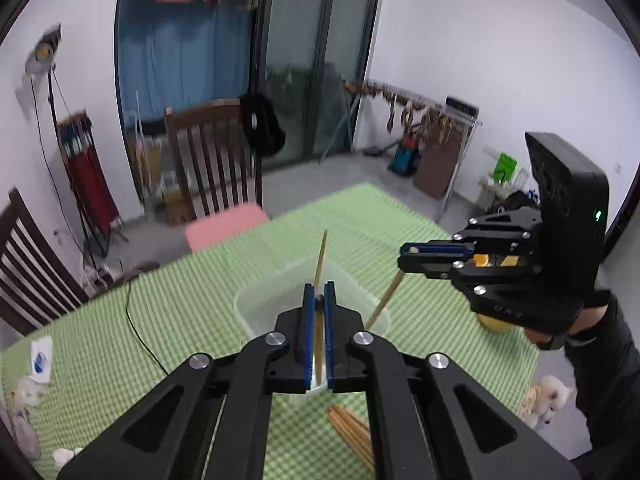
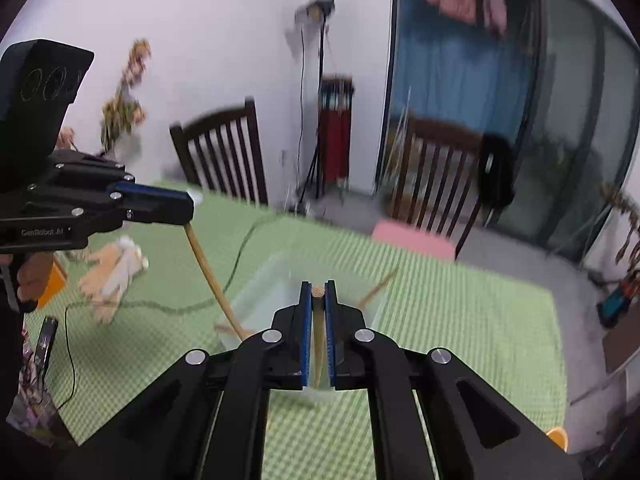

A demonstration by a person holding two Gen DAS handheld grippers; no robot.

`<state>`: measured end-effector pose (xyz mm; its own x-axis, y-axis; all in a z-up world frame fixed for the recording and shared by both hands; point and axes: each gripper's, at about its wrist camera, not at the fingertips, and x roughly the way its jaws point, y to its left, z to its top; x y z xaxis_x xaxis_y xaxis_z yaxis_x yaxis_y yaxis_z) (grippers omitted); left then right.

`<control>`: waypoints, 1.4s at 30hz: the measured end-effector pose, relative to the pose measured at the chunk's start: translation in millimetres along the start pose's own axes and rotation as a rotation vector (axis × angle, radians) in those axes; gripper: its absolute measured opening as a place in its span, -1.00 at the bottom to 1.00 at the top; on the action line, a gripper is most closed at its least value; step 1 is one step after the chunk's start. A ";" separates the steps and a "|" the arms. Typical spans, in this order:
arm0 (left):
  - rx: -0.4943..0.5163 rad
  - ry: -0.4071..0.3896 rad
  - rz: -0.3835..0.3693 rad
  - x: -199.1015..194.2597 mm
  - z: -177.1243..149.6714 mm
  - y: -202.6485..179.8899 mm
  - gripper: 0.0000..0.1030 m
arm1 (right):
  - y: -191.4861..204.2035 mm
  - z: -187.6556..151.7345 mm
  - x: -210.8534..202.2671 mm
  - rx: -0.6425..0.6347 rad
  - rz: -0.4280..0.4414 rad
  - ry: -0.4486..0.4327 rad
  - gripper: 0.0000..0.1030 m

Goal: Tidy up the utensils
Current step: 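Lower both chopsticks into the clear container and open both grippers, then move both open grippers back to the remaining wooden chopsticks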

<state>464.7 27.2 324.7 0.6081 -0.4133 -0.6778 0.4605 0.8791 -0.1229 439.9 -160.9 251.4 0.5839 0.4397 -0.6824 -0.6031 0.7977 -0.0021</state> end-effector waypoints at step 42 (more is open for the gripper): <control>-0.177 -0.226 0.269 -20.9 -268.0 -77.6 0.64 | 62.9 -201.2 -57.7 0.171 -0.286 -0.339 0.64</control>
<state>242.9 31.3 154.1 0.8278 -0.1874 -0.5287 0.1590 0.9823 -0.0992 259.0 -219.1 143.5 0.8749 0.2800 -0.3952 -0.3109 0.9503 -0.0149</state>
